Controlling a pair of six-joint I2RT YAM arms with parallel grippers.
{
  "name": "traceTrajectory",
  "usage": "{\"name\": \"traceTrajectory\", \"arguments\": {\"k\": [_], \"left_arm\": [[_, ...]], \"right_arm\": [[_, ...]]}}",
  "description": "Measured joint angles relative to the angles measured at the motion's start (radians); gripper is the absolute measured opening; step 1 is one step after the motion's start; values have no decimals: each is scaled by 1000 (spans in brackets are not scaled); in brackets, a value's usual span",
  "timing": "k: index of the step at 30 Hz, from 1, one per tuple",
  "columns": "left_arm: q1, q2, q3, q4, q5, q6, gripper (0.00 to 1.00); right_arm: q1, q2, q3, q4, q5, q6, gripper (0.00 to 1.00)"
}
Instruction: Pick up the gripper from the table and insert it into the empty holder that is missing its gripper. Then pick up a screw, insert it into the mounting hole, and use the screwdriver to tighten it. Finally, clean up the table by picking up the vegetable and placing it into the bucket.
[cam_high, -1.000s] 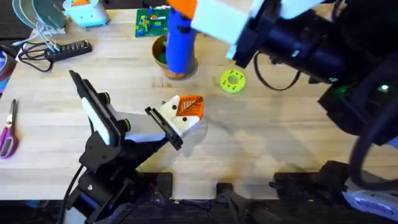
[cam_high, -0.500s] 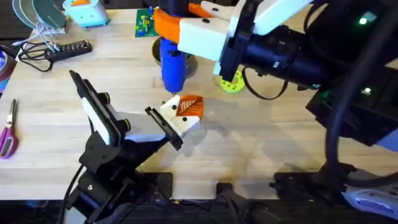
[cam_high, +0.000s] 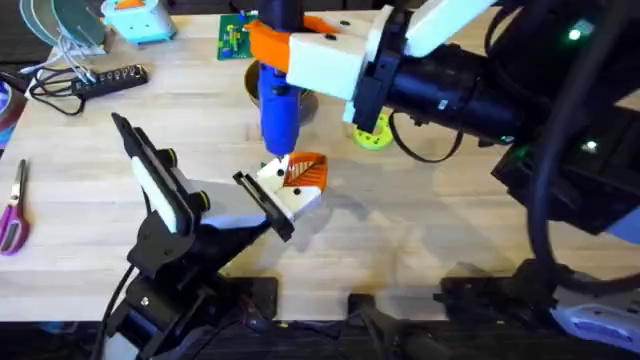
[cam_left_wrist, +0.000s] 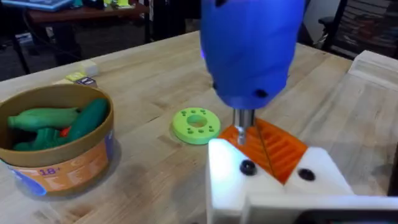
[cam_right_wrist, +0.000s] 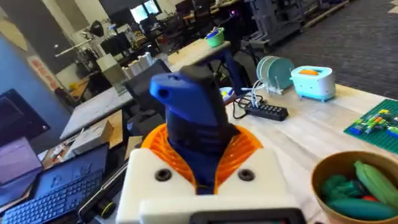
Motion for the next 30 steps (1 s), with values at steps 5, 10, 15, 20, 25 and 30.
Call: {"name": "traceTrajectory", "arguments": {"k": [5, 10, 15, 20, 25, 30], "left_arm": [[0, 0, 0, 0, 0, 0, 10], [0, 0, 0, 0, 0, 0, 10], [0, 0, 0, 0, -1, 0, 10], [0, 0, 0, 0, -2, 0, 10], [0, 0, 0, 0, -2, 0, 10], [0, 0, 0, 0, -2, 0, 10]], "right_arm": [[6, 0, 0, 0, 0, 0, 91], [23, 6, 0, 1, 0, 0, 90], [23, 12, 0, 0, 0, 0, 90], [23, 12, 0, 0, 0, 0, 89], [23, 12, 0, 0, 0, 0, 89], [23, 12, 0, -8, 0, 0, 87]]}}
